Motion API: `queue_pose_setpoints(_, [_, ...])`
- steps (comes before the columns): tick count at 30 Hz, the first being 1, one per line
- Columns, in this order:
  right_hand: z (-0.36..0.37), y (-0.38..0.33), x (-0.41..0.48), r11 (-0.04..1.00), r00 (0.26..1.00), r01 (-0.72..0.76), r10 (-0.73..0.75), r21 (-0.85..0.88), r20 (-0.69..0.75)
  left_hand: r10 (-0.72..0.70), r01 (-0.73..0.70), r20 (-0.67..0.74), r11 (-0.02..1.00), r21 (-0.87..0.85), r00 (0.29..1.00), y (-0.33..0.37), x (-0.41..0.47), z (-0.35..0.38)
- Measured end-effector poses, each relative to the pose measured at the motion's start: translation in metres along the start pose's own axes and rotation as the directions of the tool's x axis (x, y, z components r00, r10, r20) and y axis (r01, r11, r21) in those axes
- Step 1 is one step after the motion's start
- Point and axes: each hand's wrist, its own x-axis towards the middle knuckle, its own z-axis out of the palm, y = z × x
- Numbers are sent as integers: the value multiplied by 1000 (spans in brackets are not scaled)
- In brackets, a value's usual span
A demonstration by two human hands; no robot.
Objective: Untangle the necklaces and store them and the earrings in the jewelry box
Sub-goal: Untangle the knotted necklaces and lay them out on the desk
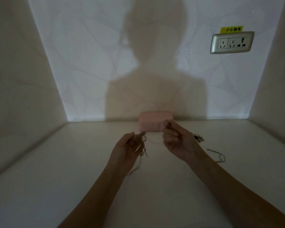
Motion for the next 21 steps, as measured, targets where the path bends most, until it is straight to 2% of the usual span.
queue_pose_setpoints(1, [-1,-3,-1,997,996,-67,65,33,63,-2,2,-17,1000,-6,1000,1,0,-1])
queue_pose_setpoints(3, [-5,-10,-4,993,992,-116,116,-15,39,-2,3,-44,1000,23,999,4,2,-4])
queue_pose_setpoints(5, [-6,-11,-6,984,992,-98,84,-152,-97,4,3,-77,995,97,997,4,2,-5])
queue_pose_setpoints(7, [0,-5,-6,928,967,-95,0,-361,-256,10,5,-80,982,190,997,0,0,-5])
queue_pose_setpoints(10, [9,7,-5,744,938,-145,-106,-653,-330,15,-7,-18,929,370,1000,-5,-4,-1])
queue_pose_setpoints(12, [14,13,-6,552,944,-205,-106,-808,-311,10,1,-22,893,450,1000,-7,-7,0])
queue_pose_setpoints(14, [14,19,-6,347,947,-255,-96,-902,-305,37,-19,-25,852,523,999,-10,-8,0])
queue_pose_setpoints(15, [13,22,-5,286,944,-266,-118,-920,-310,59,-38,-19,832,554,998,-11,-9,1])
queue_pose_setpoints(17, [9,25,-3,247,927,-270,-194,-930,-321,106,-82,-6,801,593,994,-11,-9,2])
queue_pose_setpoints(19, [6,25,-2,277,915,-269,-224,-922,-335,151,-127,14,771,625,988,-12,-8,2])
queue_pose_setpoints(21, [5,26,-3,316,919,-277,-187,-907,-346,190,-170,45,716,677,981,-12,-7,2])
